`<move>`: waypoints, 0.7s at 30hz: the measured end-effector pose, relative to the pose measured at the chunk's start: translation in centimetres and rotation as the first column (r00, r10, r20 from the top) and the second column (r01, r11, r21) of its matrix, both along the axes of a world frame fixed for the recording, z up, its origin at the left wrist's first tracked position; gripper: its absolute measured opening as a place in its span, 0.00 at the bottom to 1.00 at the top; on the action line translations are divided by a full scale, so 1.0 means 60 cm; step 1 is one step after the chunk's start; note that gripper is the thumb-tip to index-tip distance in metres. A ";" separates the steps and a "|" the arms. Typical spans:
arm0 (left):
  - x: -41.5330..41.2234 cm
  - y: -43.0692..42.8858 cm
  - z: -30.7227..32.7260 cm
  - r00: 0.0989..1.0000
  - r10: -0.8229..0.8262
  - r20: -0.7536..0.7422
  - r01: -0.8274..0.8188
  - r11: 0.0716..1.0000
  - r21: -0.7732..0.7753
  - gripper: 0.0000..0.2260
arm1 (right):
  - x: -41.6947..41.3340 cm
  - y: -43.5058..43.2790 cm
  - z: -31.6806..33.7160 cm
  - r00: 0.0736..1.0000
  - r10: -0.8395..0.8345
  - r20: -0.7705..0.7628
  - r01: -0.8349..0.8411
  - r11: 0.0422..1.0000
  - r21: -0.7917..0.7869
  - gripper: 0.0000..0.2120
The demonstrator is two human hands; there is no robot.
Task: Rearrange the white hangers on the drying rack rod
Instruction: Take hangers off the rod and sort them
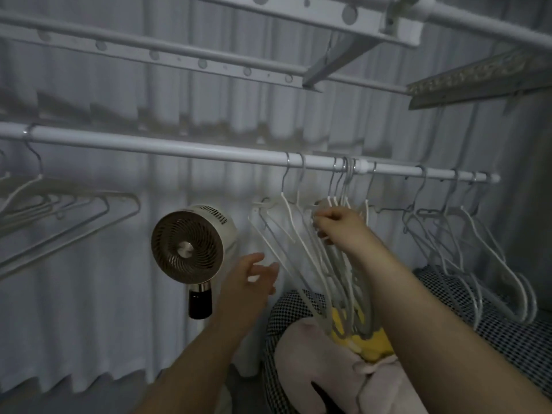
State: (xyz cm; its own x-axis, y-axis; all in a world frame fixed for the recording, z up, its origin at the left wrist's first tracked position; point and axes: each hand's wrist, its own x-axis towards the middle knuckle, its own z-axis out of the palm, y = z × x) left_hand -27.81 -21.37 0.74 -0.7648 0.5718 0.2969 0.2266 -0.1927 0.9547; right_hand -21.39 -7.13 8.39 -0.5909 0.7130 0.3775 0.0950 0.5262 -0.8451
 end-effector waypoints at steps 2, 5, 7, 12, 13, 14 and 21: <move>0.016 0.036 0.000 0.999 -0.002 -0.037 -0.001 0.997 -0.079 0.24 | 0.000 0.005 0.002 0.998 0.051 0.039 -0.049 0.996 -0.073 0.12; 0.034 0.071 -0.002 0.991 -0.007 -0.134 -0.018 0.983 -0.185 0.38 | -0.003 0.010 0.006 0.987 0.098 0.130 -0.089 0.993 -0.079 0.15; 0.039 0.084 -0.006 0.990 -0.039 -0.134 0.008 0.975 -0.223 0.39 | -0.005 0.011 0.004 0.978 0.116 0.171 -0.102 0.991 -0.086 0.17; 0.039 0.080 -0.017 0.997 -0.058 -0.046 0.050 0.983 -0.175 0.28 | -0.017 0.006 -0.002 0.955 0.186 0.231 -0.166 0.981 -0.103 0.22; 0.038 0.074 -0.017 0.998 -0.064 -0.023 0.060 0.986 -0.158 0.26 | -0.021 0.003 -0.003 0.946 0.201 0.254 -0.182 0.979 -0.096 0.24; 0.036 0.066 -0.017 0.998 -0.068 -0.008 0.066 0.987 -0.148 0.26 | -0.025 -0.003 -0.005 0.936 0.215 0.277 -0.197 0.976 -0.093 0.25; 0.001 -0.005 -0.012 0.999 -0.033 0.037 0.035 0.999 -0.039 0.15 | -0.065 -0.042 -0.015 0.944 0.259 0.205 -0.233 0.962 -0.142 0.11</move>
